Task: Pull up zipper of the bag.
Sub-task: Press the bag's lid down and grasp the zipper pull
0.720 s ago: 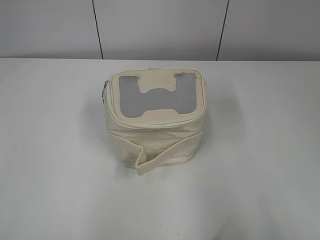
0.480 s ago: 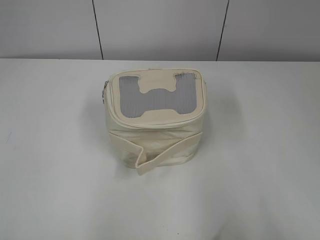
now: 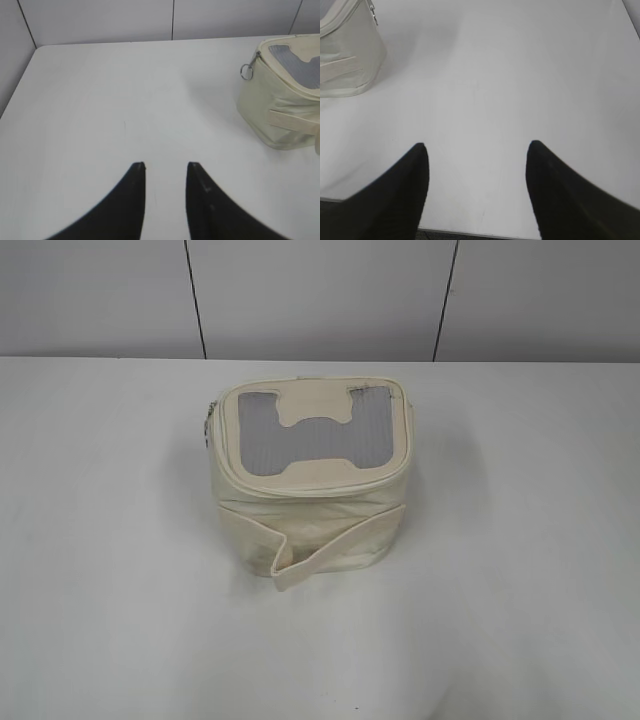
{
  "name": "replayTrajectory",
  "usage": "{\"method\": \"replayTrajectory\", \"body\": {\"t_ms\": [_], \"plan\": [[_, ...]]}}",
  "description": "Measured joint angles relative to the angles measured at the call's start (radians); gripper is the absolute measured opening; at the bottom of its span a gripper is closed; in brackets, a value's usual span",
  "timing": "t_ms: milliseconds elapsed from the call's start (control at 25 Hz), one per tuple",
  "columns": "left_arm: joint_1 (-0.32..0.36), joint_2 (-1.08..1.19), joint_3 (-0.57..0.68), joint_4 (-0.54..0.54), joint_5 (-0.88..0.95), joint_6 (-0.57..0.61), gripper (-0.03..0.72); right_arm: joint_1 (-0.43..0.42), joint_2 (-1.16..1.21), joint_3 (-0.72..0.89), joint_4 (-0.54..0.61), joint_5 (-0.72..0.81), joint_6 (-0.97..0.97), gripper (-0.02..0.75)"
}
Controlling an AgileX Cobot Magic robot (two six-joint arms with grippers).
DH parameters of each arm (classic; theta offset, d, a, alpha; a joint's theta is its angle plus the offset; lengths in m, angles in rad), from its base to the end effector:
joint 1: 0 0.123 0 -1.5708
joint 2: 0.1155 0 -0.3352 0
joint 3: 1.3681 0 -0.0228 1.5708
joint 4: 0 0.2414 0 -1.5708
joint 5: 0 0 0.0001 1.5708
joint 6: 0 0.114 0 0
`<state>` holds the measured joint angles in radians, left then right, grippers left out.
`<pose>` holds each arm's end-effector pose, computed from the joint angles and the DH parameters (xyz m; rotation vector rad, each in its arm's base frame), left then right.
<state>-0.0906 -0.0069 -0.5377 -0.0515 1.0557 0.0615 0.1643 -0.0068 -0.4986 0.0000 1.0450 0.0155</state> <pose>-0.0484 -0.0007 0.2734 0.1551 1.9885 -0.0798 -0.0426 -0.0071 0.2632 -0.1505 2.0195 0.1138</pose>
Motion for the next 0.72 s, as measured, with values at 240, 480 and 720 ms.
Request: {"method": "replayTrajectory", "body": {"t_ms": [240, 480, 720], "plan": [[0.000, 0.000, 0.000, 0.000, 0.000, 0.000, 0.228, 0.000, 0.000, 0.000, 0.000, 0.000, 0.000, 0.487], [0.000, 0.000, 0.000, 0.000, 0.000, 0.000, 0.228, 0.000, 0.000, 0.000, 0.000, 0.000, 0.000, 0.487], [0.000, 0.000, 0.000, 0.000, 0.000, 0.000, 0.228, 0.000, 0.000, 0.000, 0.040, 0.000, 0.001, 0.487]]}}
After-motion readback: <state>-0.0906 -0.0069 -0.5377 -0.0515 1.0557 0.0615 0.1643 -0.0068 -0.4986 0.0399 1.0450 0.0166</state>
